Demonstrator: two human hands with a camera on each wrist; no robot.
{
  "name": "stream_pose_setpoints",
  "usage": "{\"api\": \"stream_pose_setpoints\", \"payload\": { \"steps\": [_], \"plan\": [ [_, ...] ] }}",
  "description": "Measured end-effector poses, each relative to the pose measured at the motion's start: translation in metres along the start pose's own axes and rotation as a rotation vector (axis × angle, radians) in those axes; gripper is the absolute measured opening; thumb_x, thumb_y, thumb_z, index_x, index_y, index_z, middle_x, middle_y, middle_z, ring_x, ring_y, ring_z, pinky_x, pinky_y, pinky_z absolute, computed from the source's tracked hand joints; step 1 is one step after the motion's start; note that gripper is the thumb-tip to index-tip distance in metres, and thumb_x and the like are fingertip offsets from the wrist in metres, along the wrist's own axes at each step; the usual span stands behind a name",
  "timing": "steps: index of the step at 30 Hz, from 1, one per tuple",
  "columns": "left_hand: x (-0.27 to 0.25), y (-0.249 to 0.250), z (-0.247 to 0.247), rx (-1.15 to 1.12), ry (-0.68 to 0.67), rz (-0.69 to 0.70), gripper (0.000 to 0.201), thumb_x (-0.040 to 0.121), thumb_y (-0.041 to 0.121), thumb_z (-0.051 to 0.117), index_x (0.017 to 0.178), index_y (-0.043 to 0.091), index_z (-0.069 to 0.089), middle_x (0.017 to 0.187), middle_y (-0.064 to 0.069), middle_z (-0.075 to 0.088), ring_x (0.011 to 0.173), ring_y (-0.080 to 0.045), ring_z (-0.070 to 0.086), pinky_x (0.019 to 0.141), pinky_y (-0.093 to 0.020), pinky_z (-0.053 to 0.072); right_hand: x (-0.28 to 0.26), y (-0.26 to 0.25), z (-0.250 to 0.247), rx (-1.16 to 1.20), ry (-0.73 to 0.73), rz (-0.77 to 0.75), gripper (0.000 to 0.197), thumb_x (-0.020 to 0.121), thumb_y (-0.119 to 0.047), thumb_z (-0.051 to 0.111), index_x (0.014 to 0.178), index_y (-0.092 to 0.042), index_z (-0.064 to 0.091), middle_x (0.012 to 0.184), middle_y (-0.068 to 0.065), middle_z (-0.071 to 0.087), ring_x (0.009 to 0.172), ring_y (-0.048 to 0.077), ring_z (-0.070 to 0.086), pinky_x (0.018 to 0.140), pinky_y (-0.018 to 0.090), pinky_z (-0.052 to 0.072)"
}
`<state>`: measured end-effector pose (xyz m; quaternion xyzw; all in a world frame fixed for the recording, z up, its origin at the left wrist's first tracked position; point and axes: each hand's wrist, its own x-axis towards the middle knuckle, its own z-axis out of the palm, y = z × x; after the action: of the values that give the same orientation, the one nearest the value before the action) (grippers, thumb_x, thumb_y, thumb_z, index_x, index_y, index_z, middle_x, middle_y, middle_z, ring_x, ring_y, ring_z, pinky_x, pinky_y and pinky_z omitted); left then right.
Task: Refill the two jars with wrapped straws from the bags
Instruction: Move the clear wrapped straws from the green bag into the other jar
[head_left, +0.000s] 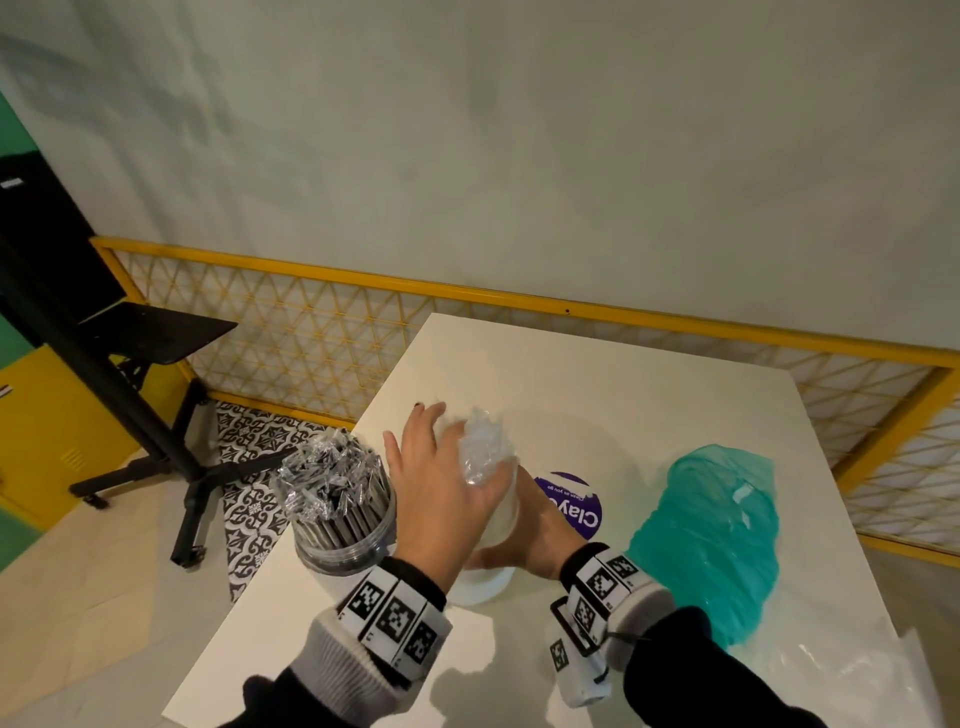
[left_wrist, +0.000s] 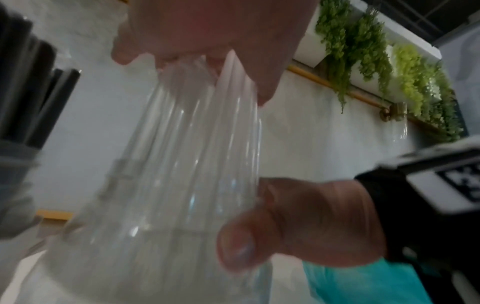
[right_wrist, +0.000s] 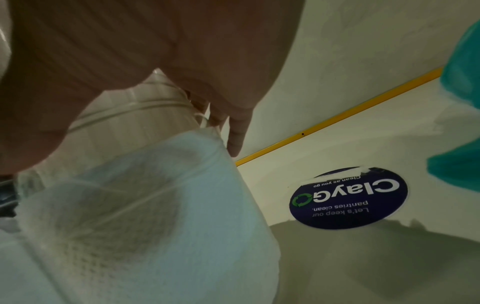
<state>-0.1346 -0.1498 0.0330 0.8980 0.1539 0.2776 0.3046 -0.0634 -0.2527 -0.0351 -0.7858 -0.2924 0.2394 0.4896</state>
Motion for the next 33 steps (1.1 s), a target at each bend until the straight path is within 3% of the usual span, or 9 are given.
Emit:
{"api": "stream_pose_setpoints", "payload": {
  "steps": [3,8,12,16,19,21,25,28,33],
  "plan": [
    [0.012,0.012,-0.017,-0.164,0.001,0.055,0.083,0.070,0.061,0.066,0.136,0.022,0.035,0.141,-0.001,0.035,0.135,-0.018,0.029,0.113,-0.044,0.027,-0.005,0.001,-0.004,-0.016,0.002,-0.017,0.097,0.051,-0.037,0.090,0.125,-0.038,0.028,0.120,-0.026,0.046,0.108,-0.016,0.043,0.090,0.009,0.039],
    [0.040,0.025,-0.021,0.166,-0.154,0.265,0.048,0.093,0.049,0.042,0.131,0.020,0.051,0.139,-0.002,0.050,0.136,-0.019,0.035,0.115,-0.042,0.023,0.000,-0.001,-0.001,-0.071,0.049,-0.001,0.103,0.044,-0.040,0.088,0.128,-0.035,0.028,0.127,-0.011,0.047,0.117,0.009,0.045,0.101,0.033,0.042],
    [0.019,0.010,-0.001,0.259,-0.337,0.243,0.056,0.097,0.041,0.017,0.135,0.011,0.046,0.133,-0.007,0.057,0.127,-0.021,0.048,0.111,-0.036,0.027,0.003,0.003,0.003,-0.216,0.058,-0.002,0.107,0.041,-0.059,0.084,0.128,-0.031,0.028,0.121,-0.016,0.046,0.110,0.004,0.048,0.099,0.030,0.045],
    [0.004,-0.006,0.011,0.436,-0.334,0.295,0.054,0.095,0.039,0.021,0.135,0.014,0.048,0.138,-0.004,0.054,0.134,-0.022,0.043,0.114,-0.042,0.014,0.002,-0.001,0.001,-0.252,0.049,-0.053,0.100,0.049,-0.048,0.080,0.130,-0.019,0.029,0.120,-0.013,0.043,0.108,0.002,0.044,0.099,0.016,0.036],
    [0.005,-0.003,0.008,0.520,-0.430,0.304,0.066,0.095,0.051,0.013,0.148,0.013,0.020,0.156,-0.005,0.025,0.146,-0.021,0.016,0.117,-0.041,-0.008,0.004,0.006,0.004,-0.324,-0.047,-0.030,0.101,0.059,-0.061,0.069,0.140,-0.018,0.027,0.139,-0.002,0.041,0.122,0.004,0.038,0.106,0.008,0.023],
    [0.006,0.002,0.001,0.480,-0.472,0.283,0.076,0.089,0.061,0.004,0.149,0.014,0.009,0.159,-0.004,0.006,0.147,-0.018,-0.001,0.116,-0.038,-0.013,0.004,0.008,0.009,-0.368,-0.076,0.005,0.110,0.057,-0.072,0.063,0.144,-0.021,0.020,0.146,-0.002,0.034,0.129,0.007,0.033,0.112,0.020,0.022],
    [0.028,0.011,-0.011,0.311,-0.210,0.124,0.083,0.087,0.067,0.008,0.148,0.013,0.021,0.159,-0.009,0.009,0.147,-0.023,0.002,0.118,-0.038,-0.002,0.004,0.006,0.003,-0.175,0.056,0.030,0.118,0.041,-0.062,0.083,0.137,-0.032,0.020,0.133,-0.012,0.043,0.117,0.006,0.041,0.103,0.031,0.039],
    [0.036,0.013,0.003,0.441,-0.432,0.016,0.095,0.084,0.075,0.012,0.148,0.005,0.013,0.158,-0.016,0.012,0.146,-0.027,0.007,0.120,-0.041,0.007,0.001,0.008,0.001,-0.138,0.035,0.048,0.115,0.043,-0.054,0.085,0.136,-0.030,0.023,0.131,-0.010,0.046,0.119,0.009,0.044,0.102,0.029,0.040],
    [0.035,0.006,0.016,0.563,-0.551,0.131,0.064,0.096,0.052,0.019,0.146,0.011,0.022,0.138,-0.018,0.047,0.125,-0.031,0.045,0.105,-0.041,0.035,0.005,0.005,0.004,-0.211,0.054,0.023,0.100,0.043,-0.056,0.082,0.124,-0.027,0.033,0.117,-0.010,0.051,0.107,0.009,0.052,0.090,0.026,0.046]
  ]
}}
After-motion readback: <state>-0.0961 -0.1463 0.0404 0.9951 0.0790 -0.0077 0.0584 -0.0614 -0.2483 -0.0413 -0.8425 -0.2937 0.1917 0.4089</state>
